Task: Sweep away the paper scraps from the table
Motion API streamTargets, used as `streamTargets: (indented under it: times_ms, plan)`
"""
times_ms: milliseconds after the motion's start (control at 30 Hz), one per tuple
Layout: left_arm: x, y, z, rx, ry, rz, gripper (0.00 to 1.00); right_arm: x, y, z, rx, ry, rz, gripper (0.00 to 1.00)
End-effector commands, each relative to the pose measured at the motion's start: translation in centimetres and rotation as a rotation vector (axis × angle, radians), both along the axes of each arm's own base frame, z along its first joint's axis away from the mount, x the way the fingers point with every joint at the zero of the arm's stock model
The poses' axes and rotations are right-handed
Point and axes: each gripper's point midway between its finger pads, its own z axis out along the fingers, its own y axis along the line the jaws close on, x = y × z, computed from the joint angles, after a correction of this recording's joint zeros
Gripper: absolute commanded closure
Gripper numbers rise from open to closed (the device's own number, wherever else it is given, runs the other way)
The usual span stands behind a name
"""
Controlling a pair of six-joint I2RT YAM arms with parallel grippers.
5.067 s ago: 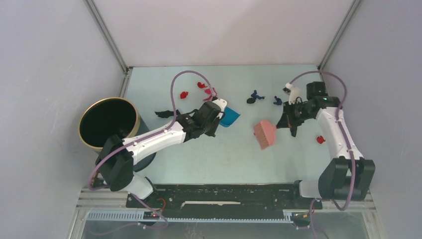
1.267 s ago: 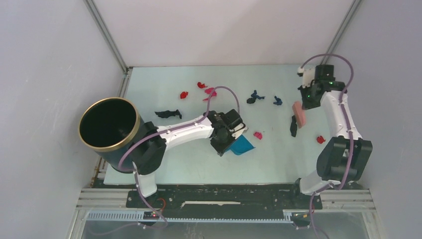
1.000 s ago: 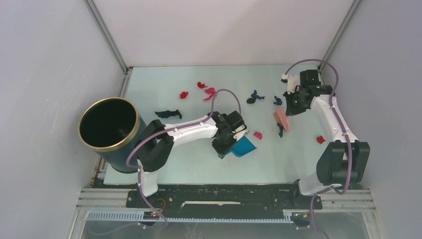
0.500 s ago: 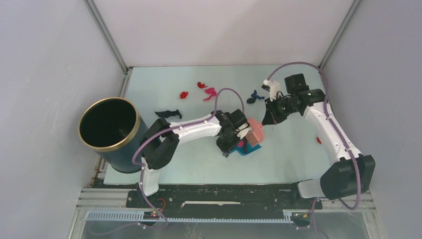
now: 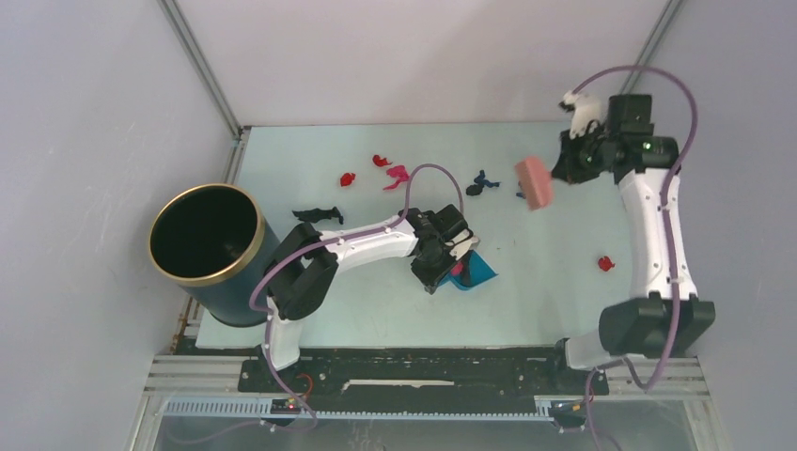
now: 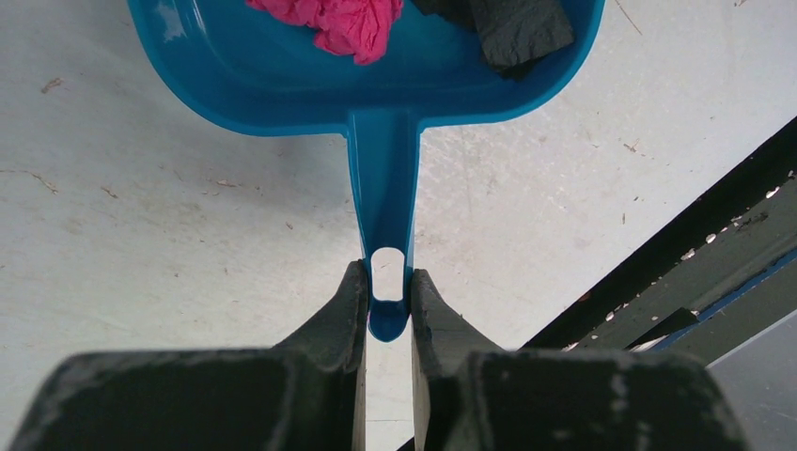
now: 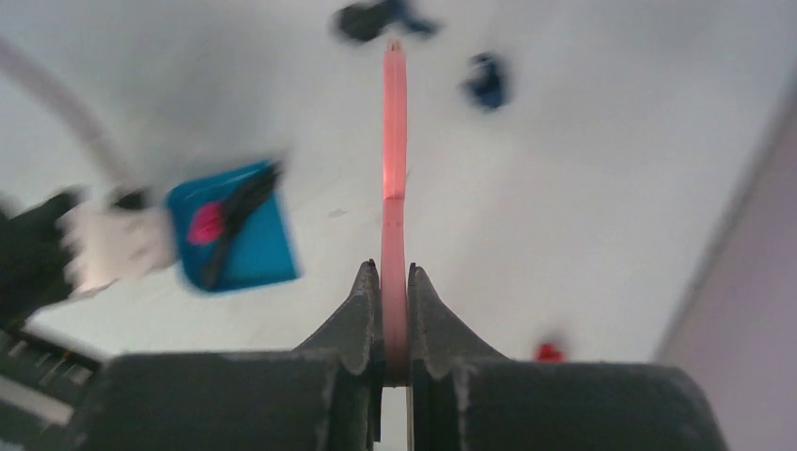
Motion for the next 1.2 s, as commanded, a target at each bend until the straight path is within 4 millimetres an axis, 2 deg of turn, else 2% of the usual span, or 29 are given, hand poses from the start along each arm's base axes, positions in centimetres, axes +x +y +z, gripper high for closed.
streamTargets:
  times_ms: [0, 100, 267, 367, 400, 433, 567, 833, 1000, 1167]
  plan:
    - [0.8, -0.4, 2.2, -0.052, -0.047, 0.019, 1.0, 7.0, -7.4, 0.2, -0.244, -0.087, -0.142, 1.0]
    - [1.1, -0.3, 2.1, -0.047, -0.046, 0.03, 1.0, 10.9, -9.3, -2.1, -0.305, -0.06, -0.159, 1.0]
    - [1.2, 0.0, 1.6, -0.034, -0.036, 0.037, 1.0, 15.9, -9.2, -5.9, -0.39, -0.026, -0.142, 1.0]
    - [1.3, 0.1, 1.5, -0.033, -0.027, 0.042, 1.0, 17.2, -8.1, -8.7, -0.505, 0.005, -0.084, 1.0]
    - [1.2, 0.1, 1.5, -0.034, -0.015, 0.043, 1.0, 17.1, -8.0, -9.3, -0.534, 0.02, -0.067, 1.0]
    - [1.2, 0.0, 1.6, -0.046, 0.001, 0.046, 1.0, 16.8, -7.0, -9.9, -0.557, 0.034, -0.029, 1.0]
    - [1.9, 0.3, 1.9, -0.061, 0.011, 0.07, 1.0, 14.0, -4.4, -10.7, -0.557, 0.047, 0.075, 1.0]
    - [2.2, 0.8, 0.8, -0.026, 0.024, 0.076, 1.0, 4.4, 2.9, -11.9, -0.3, 0.161, 0.226, 1.0]
    - [2.1, 0.6, 0.5, -0.03, 0.033, 0.073, 1.0, -0.9, 7.8, -11.4, -0.135, 0.222, 0.295, 1.0]
    - [1.7, 0.3, 0.2, -0.039, 0.057, 0.067, 1.0, -4.4, 11.6, -10.1, -0.02, 0.257, 0.359, 1.0]
